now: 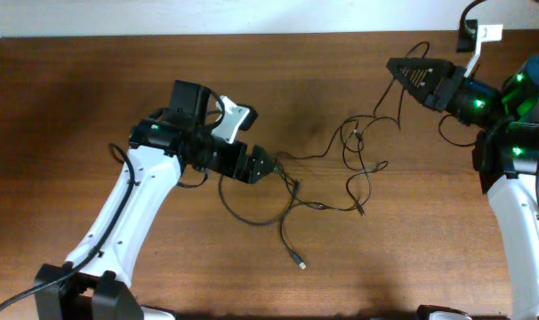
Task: Untangle cables
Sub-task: 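Lift the cable with the right gripper and pull it far right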
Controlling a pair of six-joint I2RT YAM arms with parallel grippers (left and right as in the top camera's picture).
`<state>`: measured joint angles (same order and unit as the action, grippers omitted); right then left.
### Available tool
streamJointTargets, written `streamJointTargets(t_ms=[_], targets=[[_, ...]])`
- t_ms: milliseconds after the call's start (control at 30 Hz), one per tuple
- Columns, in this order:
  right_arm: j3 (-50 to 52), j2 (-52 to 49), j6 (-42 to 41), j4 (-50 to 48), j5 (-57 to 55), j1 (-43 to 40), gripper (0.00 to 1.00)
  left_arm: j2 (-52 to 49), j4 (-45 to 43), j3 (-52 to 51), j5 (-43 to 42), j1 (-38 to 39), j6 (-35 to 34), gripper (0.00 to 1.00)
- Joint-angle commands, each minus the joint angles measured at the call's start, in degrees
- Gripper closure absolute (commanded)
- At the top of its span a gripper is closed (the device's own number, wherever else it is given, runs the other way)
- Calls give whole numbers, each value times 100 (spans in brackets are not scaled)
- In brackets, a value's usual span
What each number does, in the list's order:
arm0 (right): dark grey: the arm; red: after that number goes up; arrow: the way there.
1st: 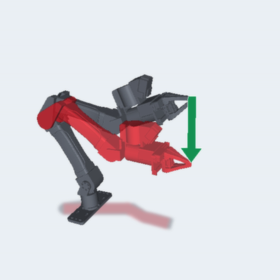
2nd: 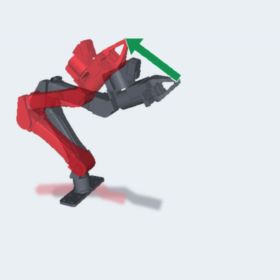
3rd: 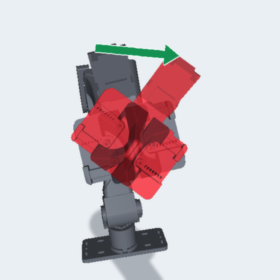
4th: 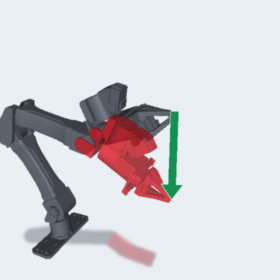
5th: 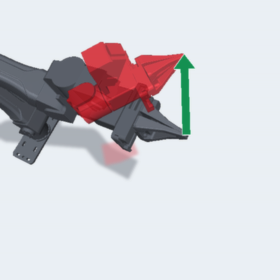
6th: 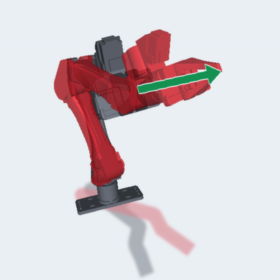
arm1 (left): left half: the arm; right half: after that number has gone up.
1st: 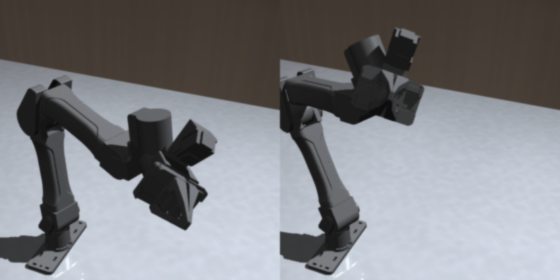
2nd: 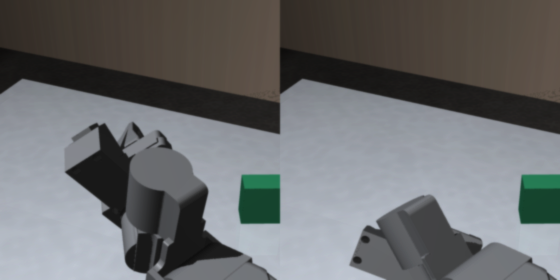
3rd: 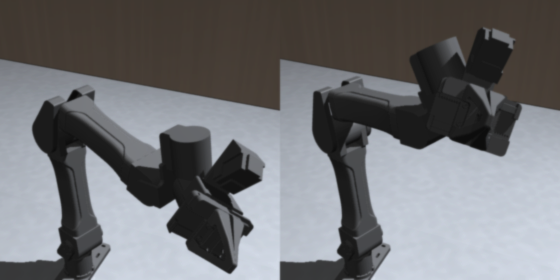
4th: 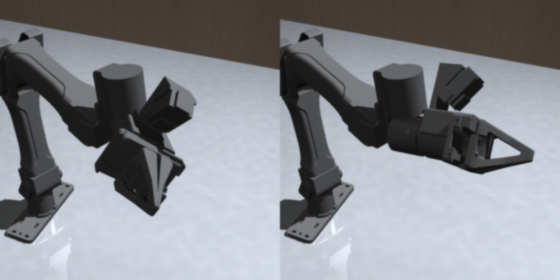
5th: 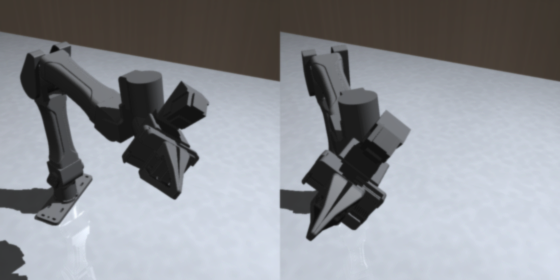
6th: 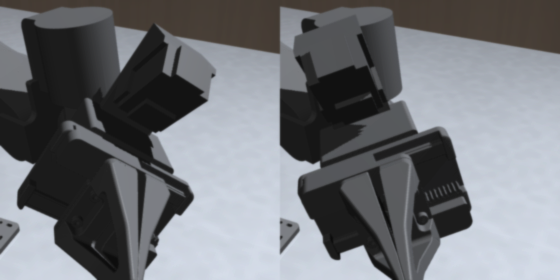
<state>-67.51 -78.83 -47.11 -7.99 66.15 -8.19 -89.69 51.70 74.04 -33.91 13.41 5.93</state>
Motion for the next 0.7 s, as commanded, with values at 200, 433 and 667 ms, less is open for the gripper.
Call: streamJointTargets(t_ms=[200,433,667], targets=[[-28,52,490,-74,481,-13,96,-1123,-1991,4,-275,1141,293,13],[-28,50,490,-74,525,-13,96,-1963,-3429,4,-190,1611,-79,21],[-28,50,494,-76,625,-15,96,-1410,-1928,219,-887,1453,-350,100]])
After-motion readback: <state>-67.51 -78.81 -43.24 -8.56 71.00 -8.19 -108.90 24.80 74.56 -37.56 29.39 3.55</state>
